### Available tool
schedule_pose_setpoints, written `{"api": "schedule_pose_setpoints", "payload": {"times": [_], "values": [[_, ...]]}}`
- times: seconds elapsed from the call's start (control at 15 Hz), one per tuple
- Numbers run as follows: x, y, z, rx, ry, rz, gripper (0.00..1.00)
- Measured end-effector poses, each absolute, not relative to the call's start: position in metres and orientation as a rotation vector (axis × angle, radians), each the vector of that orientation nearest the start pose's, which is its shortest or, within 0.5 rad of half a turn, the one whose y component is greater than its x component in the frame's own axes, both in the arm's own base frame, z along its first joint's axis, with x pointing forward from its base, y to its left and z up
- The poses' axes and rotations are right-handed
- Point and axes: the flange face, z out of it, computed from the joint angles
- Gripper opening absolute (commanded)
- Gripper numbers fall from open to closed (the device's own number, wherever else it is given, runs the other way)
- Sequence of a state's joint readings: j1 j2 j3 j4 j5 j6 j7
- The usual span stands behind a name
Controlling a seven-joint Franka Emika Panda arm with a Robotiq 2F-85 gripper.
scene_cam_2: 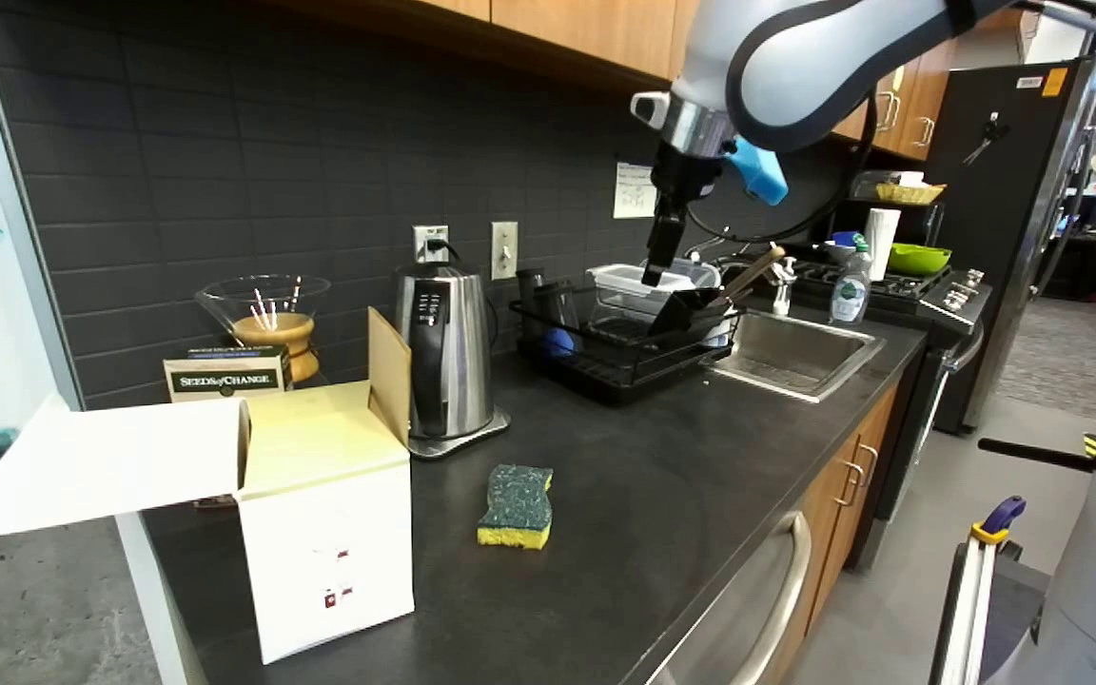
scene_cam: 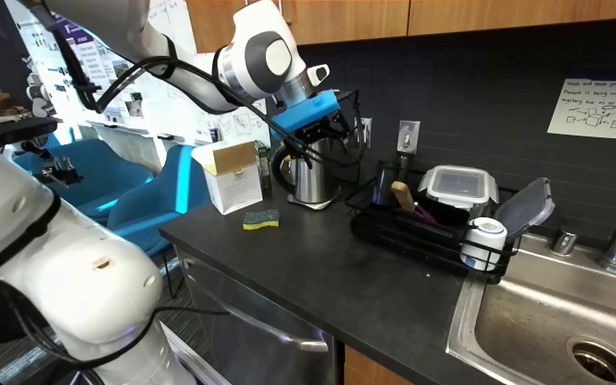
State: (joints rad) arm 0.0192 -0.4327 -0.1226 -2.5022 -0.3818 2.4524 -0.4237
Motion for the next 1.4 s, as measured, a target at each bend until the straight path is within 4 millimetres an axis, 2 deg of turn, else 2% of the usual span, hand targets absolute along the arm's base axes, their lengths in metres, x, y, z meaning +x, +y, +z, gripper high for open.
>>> {"api": "schedule_pose_setpoints", "payload": {"times": [0.2,0.53,1.07,1.4], "values": [[0.437,-0.026,0.469,-3.243,-0.974,-0.531,1.0],[0.431,0.023,0.455,-3.167,-1.078,-0.507,1.0],[0.424,0.078,0.454,-3.06,-1.154,-0.516,1.0],[0.414,0.126,0.445,-2.983,-1.234,-0.492,1.0]]}}
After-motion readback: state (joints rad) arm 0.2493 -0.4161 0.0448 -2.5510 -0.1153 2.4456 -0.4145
